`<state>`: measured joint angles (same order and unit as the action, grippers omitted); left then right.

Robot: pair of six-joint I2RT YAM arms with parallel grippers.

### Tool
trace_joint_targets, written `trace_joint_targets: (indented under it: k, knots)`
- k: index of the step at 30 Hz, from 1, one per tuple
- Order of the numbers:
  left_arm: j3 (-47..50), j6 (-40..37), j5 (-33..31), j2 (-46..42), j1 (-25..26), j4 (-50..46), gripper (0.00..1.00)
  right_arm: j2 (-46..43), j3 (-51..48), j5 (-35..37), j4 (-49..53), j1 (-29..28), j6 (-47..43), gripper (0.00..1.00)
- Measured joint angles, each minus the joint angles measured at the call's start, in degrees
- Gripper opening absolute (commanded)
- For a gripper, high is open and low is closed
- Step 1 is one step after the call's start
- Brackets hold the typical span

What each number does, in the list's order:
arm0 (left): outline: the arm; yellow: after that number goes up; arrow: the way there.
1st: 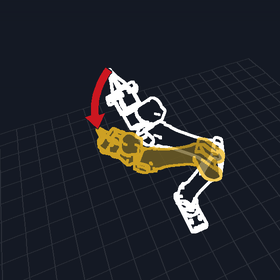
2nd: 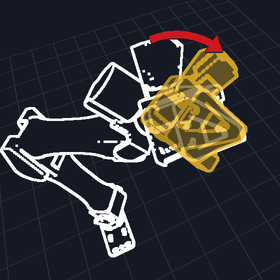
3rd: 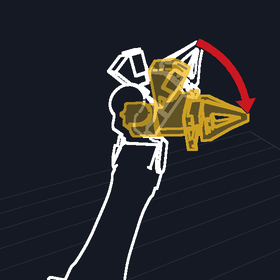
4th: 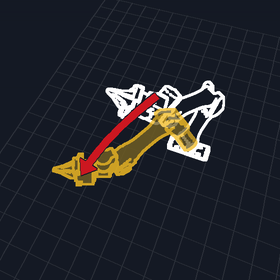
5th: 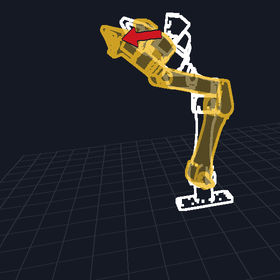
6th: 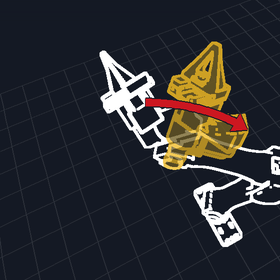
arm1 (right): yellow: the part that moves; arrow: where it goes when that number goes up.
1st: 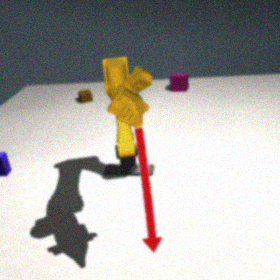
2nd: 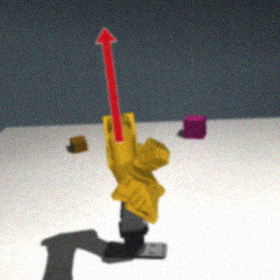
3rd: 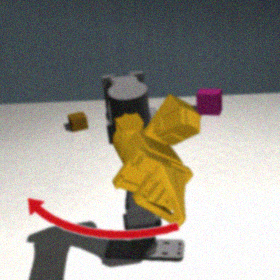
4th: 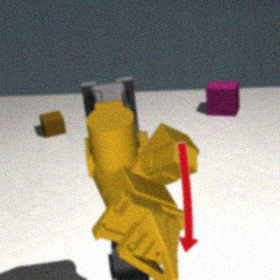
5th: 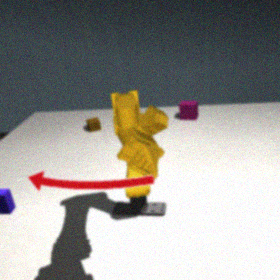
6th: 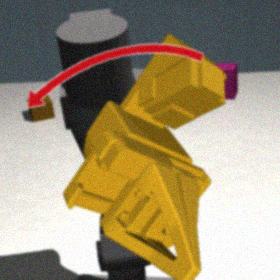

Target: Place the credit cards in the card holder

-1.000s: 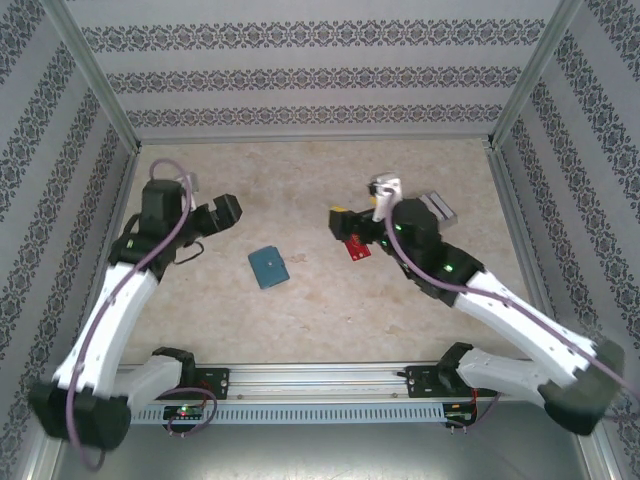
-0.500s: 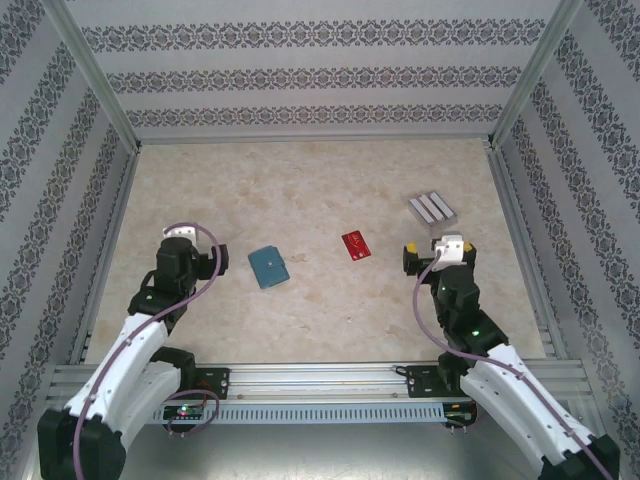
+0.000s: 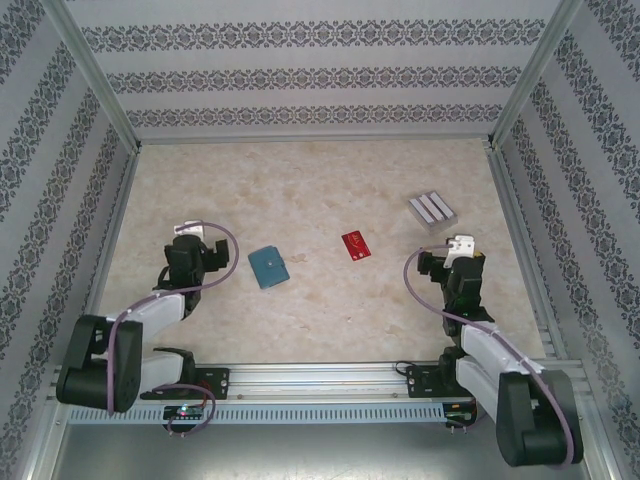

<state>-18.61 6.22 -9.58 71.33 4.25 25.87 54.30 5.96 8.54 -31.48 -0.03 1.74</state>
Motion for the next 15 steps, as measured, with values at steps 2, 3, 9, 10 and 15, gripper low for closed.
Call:
trace_joint_targets:
  k: [2,3,9,10,15]
  knots:
    - [-0.3,-0.2,0.2,2.7,-0.7,3.6,0.99,2.8,0.5,-1.4,-2.8,1.4,0.0,0.98]
    - [-0.6,-0.5,0.3,4.3,-1.1,5.6,0.99,4.3,1.0,-1.9,-4.2,1.9,0.0,0.98]
    - [-2.9,-2.0,1.9,16.6,-3.4,17.8,0.99,13.7,4.5,-4.0,-12.1,2.2,1.1,0.98]
    - [-2.9,-2.1,2.2,17.8,-3.6,18.1,1.0,15.4,5.4,-4.2,-12.8,2.2,1.3,0.98]
    - [-2.8,-2.2,2.5,18.3,-3.6,20.5,1.0,25.4,8.3,-4.6,-20.7,2.1,2.7,0.98]
